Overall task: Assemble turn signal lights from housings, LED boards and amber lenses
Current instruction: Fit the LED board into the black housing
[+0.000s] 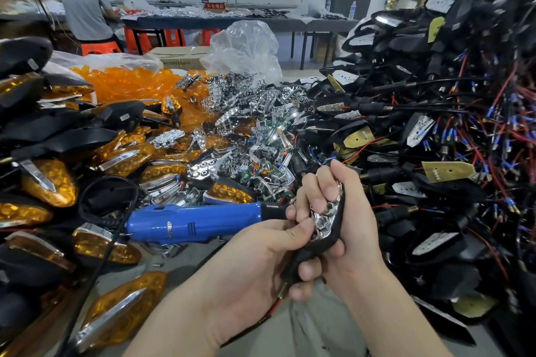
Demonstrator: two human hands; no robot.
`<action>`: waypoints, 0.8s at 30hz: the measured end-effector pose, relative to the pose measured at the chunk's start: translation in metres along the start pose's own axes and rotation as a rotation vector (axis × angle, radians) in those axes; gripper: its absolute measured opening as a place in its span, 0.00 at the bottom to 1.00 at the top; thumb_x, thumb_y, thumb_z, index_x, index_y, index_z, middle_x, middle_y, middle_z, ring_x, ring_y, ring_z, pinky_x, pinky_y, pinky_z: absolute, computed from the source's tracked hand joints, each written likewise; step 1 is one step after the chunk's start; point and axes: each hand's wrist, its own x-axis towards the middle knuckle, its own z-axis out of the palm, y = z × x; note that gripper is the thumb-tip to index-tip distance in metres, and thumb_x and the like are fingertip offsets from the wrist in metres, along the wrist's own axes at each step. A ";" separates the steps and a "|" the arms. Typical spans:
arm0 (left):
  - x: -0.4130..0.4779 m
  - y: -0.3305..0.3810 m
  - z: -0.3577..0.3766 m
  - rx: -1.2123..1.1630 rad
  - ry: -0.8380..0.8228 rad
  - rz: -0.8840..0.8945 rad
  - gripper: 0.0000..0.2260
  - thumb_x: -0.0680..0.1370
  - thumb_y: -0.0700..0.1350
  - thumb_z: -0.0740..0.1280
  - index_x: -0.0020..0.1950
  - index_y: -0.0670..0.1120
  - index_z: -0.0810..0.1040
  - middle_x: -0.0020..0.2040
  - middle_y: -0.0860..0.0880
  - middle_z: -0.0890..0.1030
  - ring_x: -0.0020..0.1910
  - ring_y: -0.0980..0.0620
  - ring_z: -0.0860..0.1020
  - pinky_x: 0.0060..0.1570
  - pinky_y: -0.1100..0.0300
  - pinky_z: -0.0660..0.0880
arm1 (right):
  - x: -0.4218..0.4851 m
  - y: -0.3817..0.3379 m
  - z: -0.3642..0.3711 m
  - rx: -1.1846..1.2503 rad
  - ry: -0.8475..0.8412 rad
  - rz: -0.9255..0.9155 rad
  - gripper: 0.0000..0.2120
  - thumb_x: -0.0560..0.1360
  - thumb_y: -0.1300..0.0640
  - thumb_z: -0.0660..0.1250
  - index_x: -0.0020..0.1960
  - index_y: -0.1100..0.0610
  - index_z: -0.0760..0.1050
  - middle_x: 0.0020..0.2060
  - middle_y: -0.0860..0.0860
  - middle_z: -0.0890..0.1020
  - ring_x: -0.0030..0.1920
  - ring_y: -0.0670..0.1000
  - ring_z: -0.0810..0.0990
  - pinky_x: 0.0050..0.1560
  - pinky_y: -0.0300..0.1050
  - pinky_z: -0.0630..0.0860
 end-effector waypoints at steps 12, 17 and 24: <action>0.010 -0.008 0.003 0.400 0.382 0.253 0.08 0.80 0.44 0.65 0.49 0.53 0.83 0.32 0.52 0.77 0.27 0.57 0.71 0.27 0.65 0.68 | 0.003 0.002 0.002 -0.113 -0.022 -0.008 0.20 0.77 0.40 0.62 0.36 0.54 0.78 0.34 0.55 0.81 0.35 0.54 0.82 0.37 0.45 0.81; 0.007 -0.004 -0.001 0.591 0.442 0.380 0.16 0.83 0.43 0.62 0.65 0.63 0.76 0.35 0.63 0.80 0.34 0.67 0.77 0.35 0.75 0.72 | 0.002 0.016 -0.003 -0.495 -0.038 -0.109 0.13 0.78 0.40 0.61 0.48 0.44 0.82 0.46 0.50 0.86 0.46 0.50 0.85 0.39 0.45 0.82; 0.008 -0.006 0.000 0.600 0.435 0.417 0.14 0.81 0.56 0.59 0.65 0.71 0.74 0.60 0.60 0.77 0.66 0.53 0.71 0.65 0.50 0.72 | 0.001 0.017 -0.009 -0.646 -0.003 -0.177 0.15 0.77 0.39 0.59 0.45 0.46 0.79 0.46 0.51 0.86 0.53 0.56 0.83 0.66 0.64 0.75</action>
